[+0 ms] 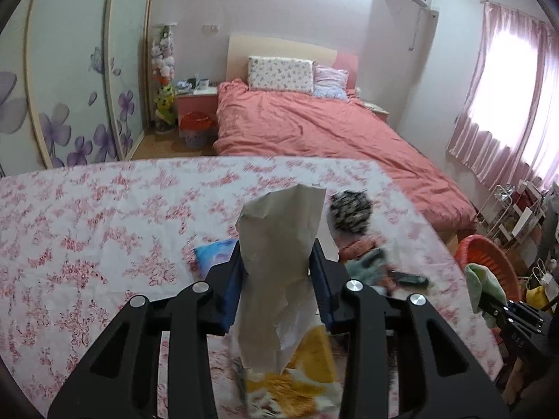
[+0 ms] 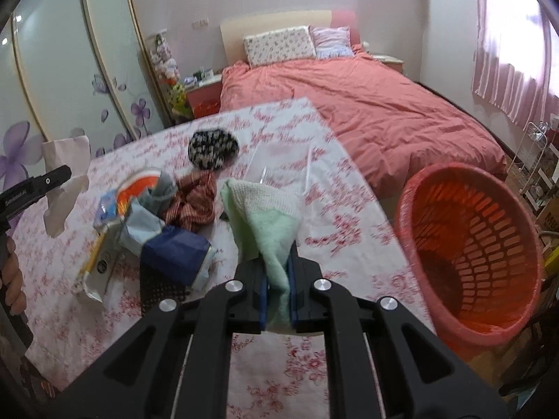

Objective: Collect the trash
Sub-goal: 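Carry the tissue and green cloth in both tools over the orange basket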

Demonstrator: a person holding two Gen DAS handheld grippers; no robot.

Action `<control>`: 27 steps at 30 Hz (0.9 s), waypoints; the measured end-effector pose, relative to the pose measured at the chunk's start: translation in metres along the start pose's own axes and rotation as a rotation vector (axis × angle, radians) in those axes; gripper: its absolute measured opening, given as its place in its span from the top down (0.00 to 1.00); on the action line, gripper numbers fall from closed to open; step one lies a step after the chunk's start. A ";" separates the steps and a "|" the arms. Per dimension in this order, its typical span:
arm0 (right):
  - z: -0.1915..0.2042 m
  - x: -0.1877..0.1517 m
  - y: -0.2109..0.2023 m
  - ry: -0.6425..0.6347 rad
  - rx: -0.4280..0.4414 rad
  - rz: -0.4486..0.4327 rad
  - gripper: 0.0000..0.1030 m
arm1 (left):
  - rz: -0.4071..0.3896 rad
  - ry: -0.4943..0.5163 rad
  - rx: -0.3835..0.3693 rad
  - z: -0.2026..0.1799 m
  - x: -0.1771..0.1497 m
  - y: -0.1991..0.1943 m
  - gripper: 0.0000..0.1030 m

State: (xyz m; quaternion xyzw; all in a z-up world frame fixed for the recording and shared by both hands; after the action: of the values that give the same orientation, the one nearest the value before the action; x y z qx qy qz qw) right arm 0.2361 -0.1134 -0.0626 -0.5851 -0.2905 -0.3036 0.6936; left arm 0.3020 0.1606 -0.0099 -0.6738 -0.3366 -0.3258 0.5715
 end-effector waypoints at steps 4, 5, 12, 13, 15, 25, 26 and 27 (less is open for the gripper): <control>-0.017 0.013 -0.023 0.032 -0.010 -0.052 0.90 | -0.021 0.019 -0.044 -0.035 0.006 -0.013 0.64; -0.024 0.017 -0.029 0.040 -0.015 -0.068 0.90 | -0.026 0.025 -0.059 -0.046 0.007 -0.016 0.64; -0.074 0.034 -0.066 0.108 -0.062 -0.143 0.90 | -0.024 0.068 -0.201 -0.134 0.000 -0.017 0.64; -0.085 0.036 -0.071 0.122 -0.073 -0.151 0.90 | -0.020 0.077 -0.224 -0.147 -0.003 -0.015 0.64; -0.101 0.038 -0.076 0.145 -0.090 -0.160 0.90 | -0.007 0.093 -0.268 -0.173 -0.009 -0.009 0.64; -0.187 0.037 -0.080 0.262 -0.165 -0.178 0.90 | 0.050 0.175 -0.450 -0.283 -0.042 0.014 0.64; -0.195 0.036 -0.079 0.271 -0.169 -0.179 0.90 | 0.058 0.179 -0.463 -0.291 -0.045 0.018 0.64; -0.203 0.036 -0.079 0.280 -0.173 -0.180 0.90 | 0.065 0.182 -0.475 -0.299 -0.047 0.022 0.64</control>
State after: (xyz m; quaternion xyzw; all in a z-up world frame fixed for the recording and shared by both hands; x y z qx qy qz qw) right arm 0.2092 -0.3271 -0.0145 -0.5662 -0.2153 -0.4668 0.6444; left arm 0.2774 -0.1412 -0.0201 -0.7674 -0.1758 -0.4365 0.4355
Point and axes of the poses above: each gripper's, at about its wrist camera, not at the fingertips, and y roughly the way its jaws point, z to its left, x to its top, the point moved 9 cm from there along y, roughly the way its jaws point, and after that the axes turned 5 degrees about -z, right-handed, at the moved point
